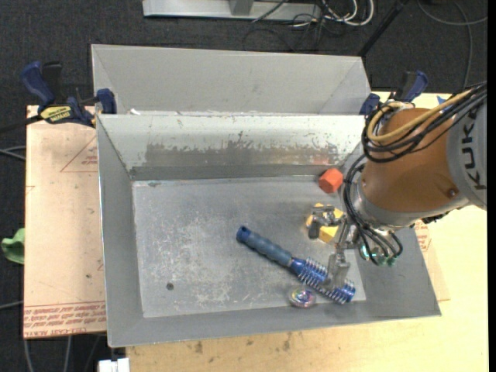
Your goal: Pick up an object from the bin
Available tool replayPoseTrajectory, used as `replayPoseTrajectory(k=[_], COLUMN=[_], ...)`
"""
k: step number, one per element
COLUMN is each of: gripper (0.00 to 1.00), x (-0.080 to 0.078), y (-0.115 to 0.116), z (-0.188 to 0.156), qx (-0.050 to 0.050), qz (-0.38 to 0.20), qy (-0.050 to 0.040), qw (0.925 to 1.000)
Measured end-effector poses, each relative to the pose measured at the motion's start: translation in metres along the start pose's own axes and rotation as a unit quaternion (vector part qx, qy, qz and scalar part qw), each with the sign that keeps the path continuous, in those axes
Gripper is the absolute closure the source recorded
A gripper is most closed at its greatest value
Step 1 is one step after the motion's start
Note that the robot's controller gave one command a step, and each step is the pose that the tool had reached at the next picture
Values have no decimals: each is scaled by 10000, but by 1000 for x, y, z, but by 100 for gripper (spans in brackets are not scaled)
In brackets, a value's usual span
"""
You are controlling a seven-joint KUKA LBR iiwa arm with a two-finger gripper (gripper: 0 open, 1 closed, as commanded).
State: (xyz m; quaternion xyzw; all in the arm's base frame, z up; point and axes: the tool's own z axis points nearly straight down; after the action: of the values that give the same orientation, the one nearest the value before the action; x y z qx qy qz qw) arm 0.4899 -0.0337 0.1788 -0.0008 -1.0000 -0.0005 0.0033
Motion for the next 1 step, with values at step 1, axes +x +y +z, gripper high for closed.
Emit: replayPoseTrajectory(k=[1], gripper=[0], x=[1], y=[-28], z=[112], qx=[-5], qz=[1232], qy=[-23], qw=[9924])
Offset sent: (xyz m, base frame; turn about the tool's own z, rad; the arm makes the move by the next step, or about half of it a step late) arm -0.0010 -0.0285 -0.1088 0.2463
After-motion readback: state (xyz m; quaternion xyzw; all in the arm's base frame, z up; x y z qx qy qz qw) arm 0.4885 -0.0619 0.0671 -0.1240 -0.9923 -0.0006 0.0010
